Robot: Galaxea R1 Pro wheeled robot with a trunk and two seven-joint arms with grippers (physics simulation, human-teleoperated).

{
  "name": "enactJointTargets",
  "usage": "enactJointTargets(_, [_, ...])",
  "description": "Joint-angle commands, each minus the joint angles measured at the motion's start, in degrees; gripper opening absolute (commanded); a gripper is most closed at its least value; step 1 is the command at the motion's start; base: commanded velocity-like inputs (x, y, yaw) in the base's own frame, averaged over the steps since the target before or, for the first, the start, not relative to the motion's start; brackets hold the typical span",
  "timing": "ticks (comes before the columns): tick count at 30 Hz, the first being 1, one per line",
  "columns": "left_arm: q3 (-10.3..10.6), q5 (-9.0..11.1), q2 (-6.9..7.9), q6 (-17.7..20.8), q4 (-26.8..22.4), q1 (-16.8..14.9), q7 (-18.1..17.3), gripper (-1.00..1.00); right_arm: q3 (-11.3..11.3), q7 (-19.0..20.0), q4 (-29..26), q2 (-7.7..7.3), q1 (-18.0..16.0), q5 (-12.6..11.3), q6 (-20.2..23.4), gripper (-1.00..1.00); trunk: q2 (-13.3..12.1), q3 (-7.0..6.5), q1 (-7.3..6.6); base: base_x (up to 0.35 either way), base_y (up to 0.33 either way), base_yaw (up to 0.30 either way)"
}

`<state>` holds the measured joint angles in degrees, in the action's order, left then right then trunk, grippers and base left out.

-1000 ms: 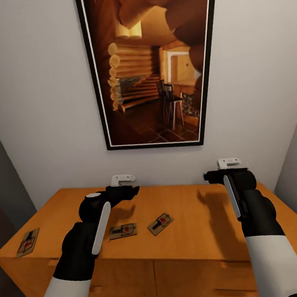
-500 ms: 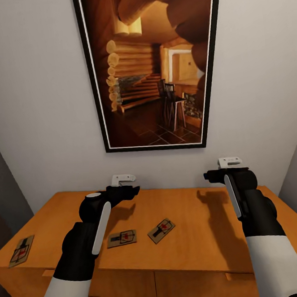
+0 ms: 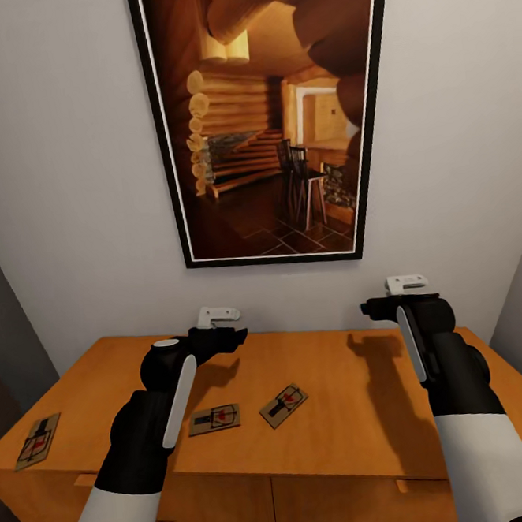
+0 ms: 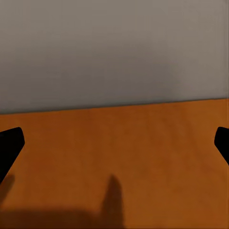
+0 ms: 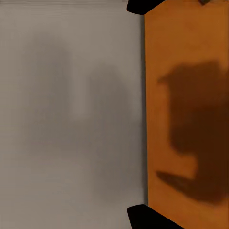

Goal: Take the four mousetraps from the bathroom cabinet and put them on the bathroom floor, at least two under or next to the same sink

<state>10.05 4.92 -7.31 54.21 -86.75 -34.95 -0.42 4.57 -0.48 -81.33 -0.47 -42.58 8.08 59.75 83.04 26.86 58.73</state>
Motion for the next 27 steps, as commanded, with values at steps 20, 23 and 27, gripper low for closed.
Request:
enactJointTargets(20, [0.03,0.40,0.08,1.42,0.24,-0.04,-0.02,1.00,0.41,0.21,0.41,-6.88,-0.11,-0.17,0.25,1.00,0.04,0.07,0.00,0.000,0.000,0.000])
enactJointTargets(23, [0.03,0.38,0.13,1.68,0.24,-0.03,-0.04,1.00,0.43,0.36,0.85,-9.32,-0.21,-0.43,0.25,1.00,0.04,0.07,0.00,0.000,0.000,0.000])
enactJointTargets(27, [0.04,0.38,0.14,1.81,0.21,-0.03,-0.06,1.00,0.46,0.46,1.50,-11.38,-0.44,-0.56,0.25,1.00,0.04,0.07,0.00,0.000,0.000,0.000])
